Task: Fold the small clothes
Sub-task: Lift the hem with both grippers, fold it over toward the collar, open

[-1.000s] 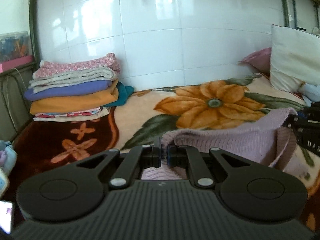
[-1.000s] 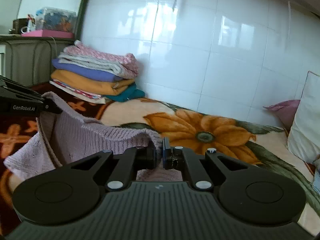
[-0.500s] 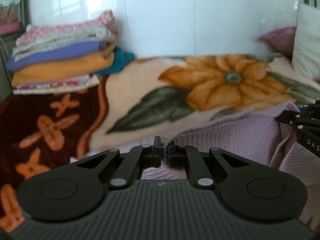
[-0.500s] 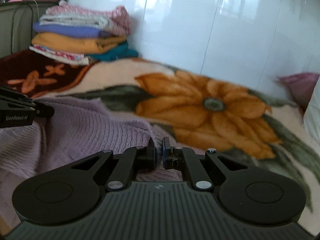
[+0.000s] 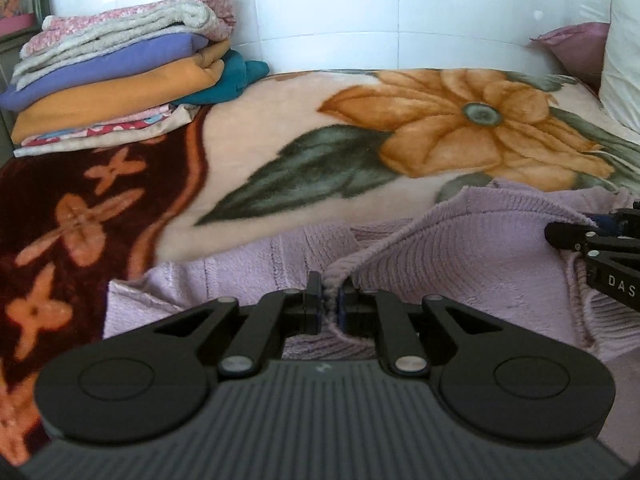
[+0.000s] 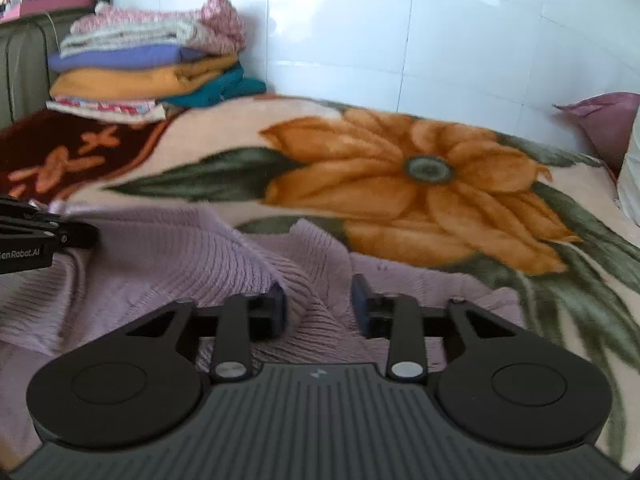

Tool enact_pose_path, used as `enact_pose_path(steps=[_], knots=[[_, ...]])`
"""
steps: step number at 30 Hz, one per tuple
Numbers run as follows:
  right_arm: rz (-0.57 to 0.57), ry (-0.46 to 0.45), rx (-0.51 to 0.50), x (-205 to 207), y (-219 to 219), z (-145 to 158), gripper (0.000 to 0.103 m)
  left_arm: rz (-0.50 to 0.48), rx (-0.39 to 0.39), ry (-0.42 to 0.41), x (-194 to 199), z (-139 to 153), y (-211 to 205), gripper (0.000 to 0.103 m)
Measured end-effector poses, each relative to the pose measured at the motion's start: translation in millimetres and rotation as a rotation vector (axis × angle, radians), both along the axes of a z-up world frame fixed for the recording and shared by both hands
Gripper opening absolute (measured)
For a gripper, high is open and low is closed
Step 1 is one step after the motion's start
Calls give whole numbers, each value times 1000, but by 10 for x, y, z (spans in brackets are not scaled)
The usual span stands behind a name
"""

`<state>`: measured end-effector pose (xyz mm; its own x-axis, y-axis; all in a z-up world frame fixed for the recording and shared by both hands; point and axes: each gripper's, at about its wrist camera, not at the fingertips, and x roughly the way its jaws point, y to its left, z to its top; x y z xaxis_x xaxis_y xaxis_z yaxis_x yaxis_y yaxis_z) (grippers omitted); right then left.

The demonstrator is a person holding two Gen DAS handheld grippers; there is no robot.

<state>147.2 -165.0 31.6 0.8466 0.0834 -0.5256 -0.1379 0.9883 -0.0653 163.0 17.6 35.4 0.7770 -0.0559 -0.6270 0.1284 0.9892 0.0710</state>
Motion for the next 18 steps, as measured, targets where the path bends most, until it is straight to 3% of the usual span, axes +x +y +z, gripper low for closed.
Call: enact_pose_path(steps=[3, 5, 7, 8, 12, 16, 18], knots=[[16, -24, 11, -202, -75, 153, 50, -19, -13, -10, -84, 130, 32, 13], [22, -42, 7, -348, -115, 233, 52, -27, -31, -13, -161, 226, 69, 19], [34, -53, -1, -499, -152, 296, 52, -24, -29, -32, -256, 304, 87, 42], [39, -55, -7, -578, -169, 320, 52, -27, -20, -48, -316, 345, 94, 44], [68, -57, -23, -853, -225, 386, 53, -56, 1, -67, -525, 452, 121, 46], [96, -47, -49, -1064, -240, 386, 65, -85, -7, -52, -727, 477, 173, 46], [113, -40, -61, -1143, -233, 370, 66, -103, 4, -45, -820, 459, 188, 46]])
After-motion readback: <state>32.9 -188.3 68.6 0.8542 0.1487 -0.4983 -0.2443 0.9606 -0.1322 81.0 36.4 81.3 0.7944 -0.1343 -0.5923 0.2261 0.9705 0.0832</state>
